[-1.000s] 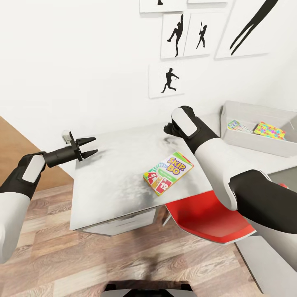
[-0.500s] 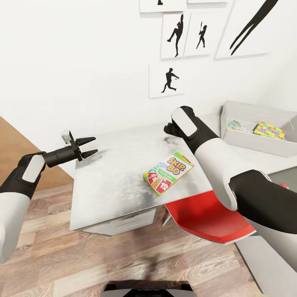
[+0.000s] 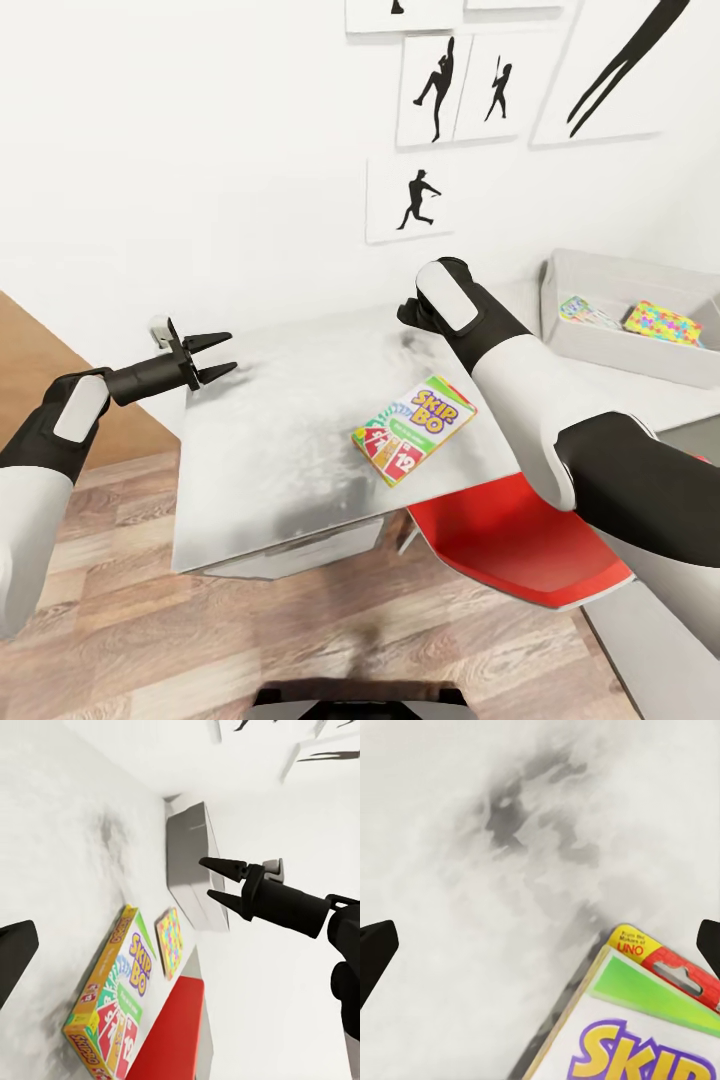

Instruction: Put all the toys in the child's room - the three board games (two on the bed and one on the table), the two jigsaw puzzles on the table, and the tennis ball on the table - inside the toy box on the table in the child's room.

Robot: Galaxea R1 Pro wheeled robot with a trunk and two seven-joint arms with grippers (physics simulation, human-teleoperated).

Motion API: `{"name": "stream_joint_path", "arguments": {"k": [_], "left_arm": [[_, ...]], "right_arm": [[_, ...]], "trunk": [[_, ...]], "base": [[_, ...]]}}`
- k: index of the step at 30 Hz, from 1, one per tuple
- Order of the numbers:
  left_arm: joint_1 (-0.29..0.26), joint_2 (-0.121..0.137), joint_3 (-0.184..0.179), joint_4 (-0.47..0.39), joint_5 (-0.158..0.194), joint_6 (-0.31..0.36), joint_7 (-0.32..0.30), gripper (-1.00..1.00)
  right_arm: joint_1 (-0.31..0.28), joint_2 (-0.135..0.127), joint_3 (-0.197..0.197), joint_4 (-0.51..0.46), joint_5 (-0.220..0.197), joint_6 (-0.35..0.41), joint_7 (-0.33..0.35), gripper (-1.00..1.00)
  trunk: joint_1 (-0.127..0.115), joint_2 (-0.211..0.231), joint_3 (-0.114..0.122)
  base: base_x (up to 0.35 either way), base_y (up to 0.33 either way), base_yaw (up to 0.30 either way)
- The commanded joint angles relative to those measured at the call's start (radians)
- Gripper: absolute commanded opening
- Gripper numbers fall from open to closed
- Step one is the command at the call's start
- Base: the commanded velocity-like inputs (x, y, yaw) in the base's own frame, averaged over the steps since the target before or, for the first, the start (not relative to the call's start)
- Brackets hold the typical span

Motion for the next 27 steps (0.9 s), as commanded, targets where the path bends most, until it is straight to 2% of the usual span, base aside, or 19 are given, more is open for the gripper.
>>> {"name": "stream_joint_path", "arguments": {"k": [1, 13, 27], "left_arm": [[-0.001, 0.000, 0.001, 0.000, -0.004, 0.003, -0.005, 1.00], [-0.001, 0.000, 0.000, 0.000, -0.004, 0.003, -0.006, 1.00], [-0.001, 0.000, -0.001, 0.001, -0.004, 0.003, -0.005, 1.00]], "right_arm": [[-0.001, 0.000, 0.002, 0.000, -0.004, 0.005, -0.006, 1.00], [-0.001, 0.000, 0.000, 0.004, -0.006, 0.004, -0.006, 1.00], [-0.001, 0.000, 0.001, 0.007, -0.006, 0.007, -0.006, 1.00]], "trunk": [[0.001, -0.002, -0.001], [0.001, -0.002, -0.003], [0.001, -0.002, -0.011]], "base": [[0.040, 0.015, 0.000], [0.081, 0.005, 0.000], [0.012, 0.000, 0.000]]}}
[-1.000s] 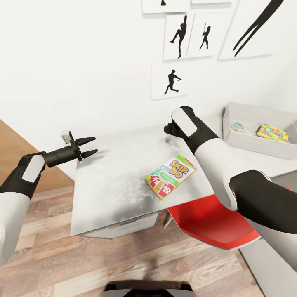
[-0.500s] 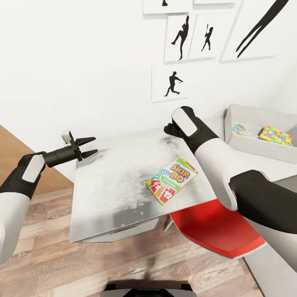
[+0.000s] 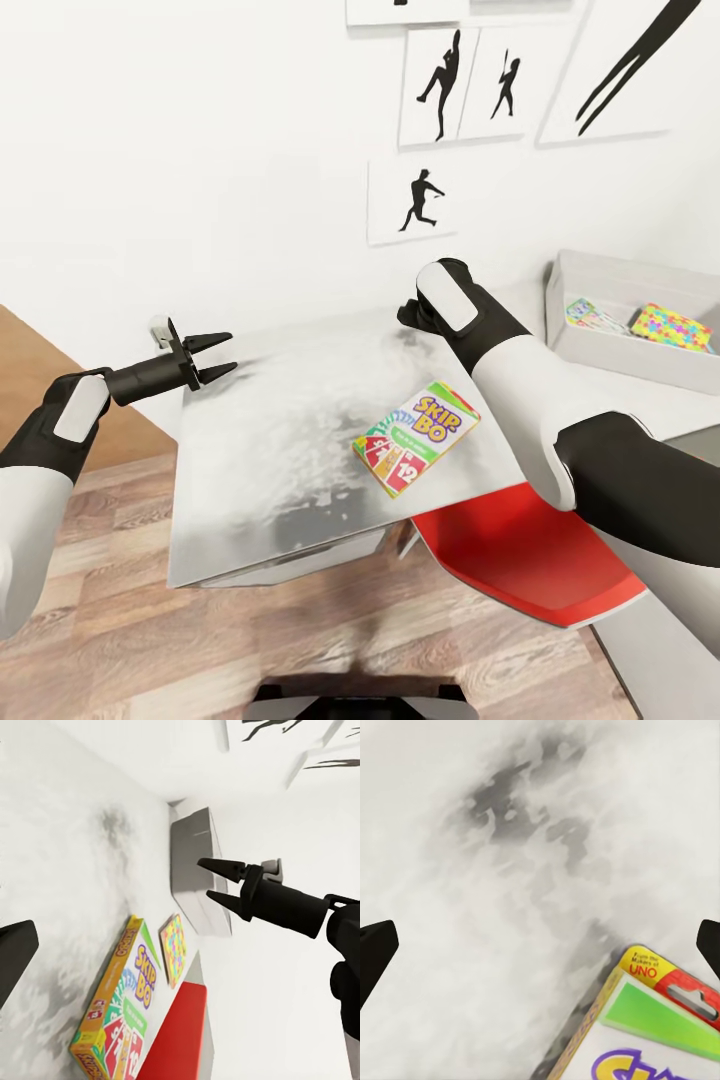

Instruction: Put all the toys in the child's room - the three board games (two on the bed and one on the table), the two jigsaw puzzles on the table, and the tennis ball on the table - inside the toy box on the table in the child's room.

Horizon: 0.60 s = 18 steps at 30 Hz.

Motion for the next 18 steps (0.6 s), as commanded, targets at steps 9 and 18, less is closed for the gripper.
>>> {"name": "stream_joint_path", "arguments": {"k": [9, 18], "left_arm": [[-0.001, 0.000, 0.001, 0.001, -0.004, 0.003, -0.005, 1.00], [-0.001, 0.000, 0.000, 0.001, -0.004, 0.003, -0.005, 1.00]], "right_arm": [[-0.001, 0.000, 0.005, 0.005, -0.005, 0.010, -0.007, 1.00], [0.000, 0.000, 0.003, 0.023, -0.005, 0.014, -0.013, 1.00]], "trunk": [[0.001, -0.002, -0.010], [0.001, -0.002, -0.019]], "base": [[0.000, 0.000, 0.000], [0.000, 0.000, 0.000]]}}
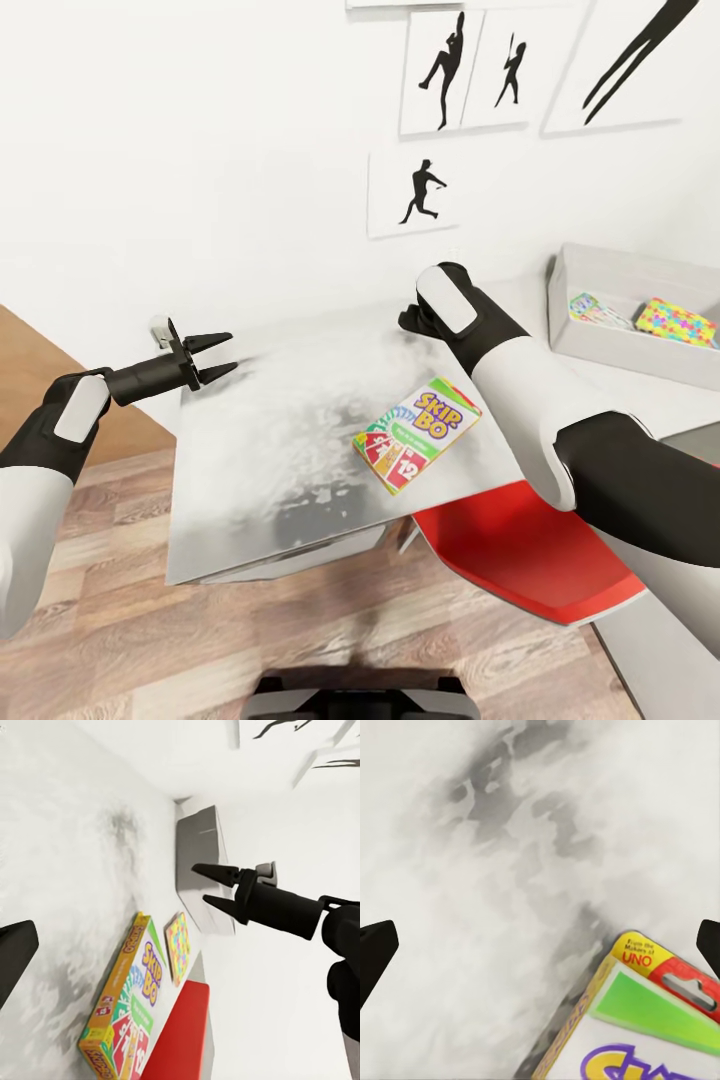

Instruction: Put all the toys in the child's room - the three board games (two on the bed and one on the table), the two jigsaw puzzles on the table, and the tennis ball on the table - inside the toy box on the table in the child's room.

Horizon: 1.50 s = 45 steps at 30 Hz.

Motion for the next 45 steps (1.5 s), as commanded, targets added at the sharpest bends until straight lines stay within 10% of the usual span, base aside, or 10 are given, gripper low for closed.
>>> {"name": "stream_joint_path", "arguments": {"k": [1, 45], "left_arm": [[-0.001, 0.000, 0.001, 0.000, -0.004, 0.003, -0.005, 1.00], [-0.001, 0.001, 0.000, 0.001, -0.004, 0.003, -0.005, 1.00]], "right_arm": [[-0.001, 0.000, 0.003, 0.001, -0.004, 0.006, -0.007, 1.00], [0.002, -0.033, -0.003, 0.072, -0.006, 0.088, -0.018, 1.00]], "trunk": [[0.000, -0.002, -0.003], [0.000, -0.002, -0.026]], "base": [[0.000, 0.000, 0.000], [0.000, 0.000, 0.000]]}}
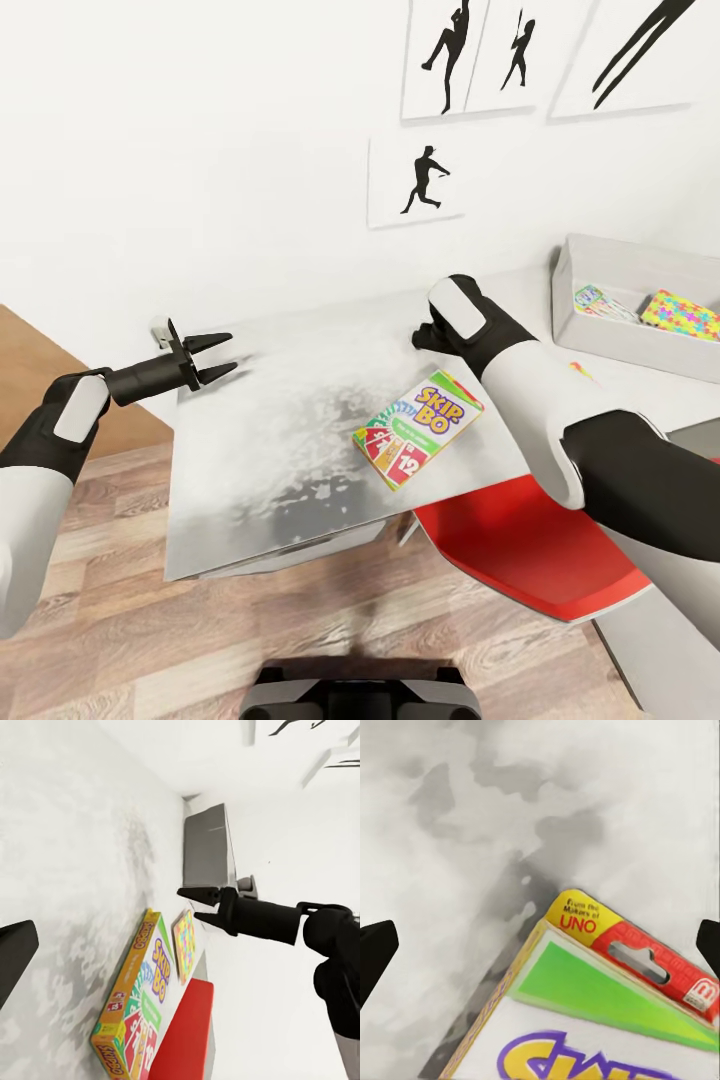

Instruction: Put all the toys in the child's room - the three board games (two on the bed and one on the table), the two jigsaw puzzles on the table, and the tennis ball on the table - inside the toy box on the table in the child's room.

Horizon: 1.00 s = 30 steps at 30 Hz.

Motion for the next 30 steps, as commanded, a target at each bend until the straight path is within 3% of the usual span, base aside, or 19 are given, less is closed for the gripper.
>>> {"name": "stream_joint_path", "arguments": {"k": [1, 14, 30], "left_arm": [[-0.001, 0.000, 0.001, 0.000, -0.004, 0.003, -0.005, 1.00], [-0.001, 0.001, 0.002, 0.000, -0.004, 0.003, -0.005, 1.00], [-0.001, 0.002, 0.002, 0.001, -0.004, 0.003, -0.005, 1.00]], "right_arm": [[-0.001, -0.005, 0.008, 0.007, -0.010, 0.005, -0.007, 1.00], [-0.001, -0.022, 0.007, 0.039, -0.015, 0.007, 0.000, 1.00], [0.000, -0.014, 0.006, 0.039, -0.018, 0.011, 0.011, 1.00]], "trunk": [[0.001, -0.002, -0.001], [0.001, -0.002, -0.001], [0.001, -0.002, -0.002]], "base": [[0.000, 0.000, 0.000], [0.000, 0.000, 0.000], [0.000, 0.000, 0.000]]}}
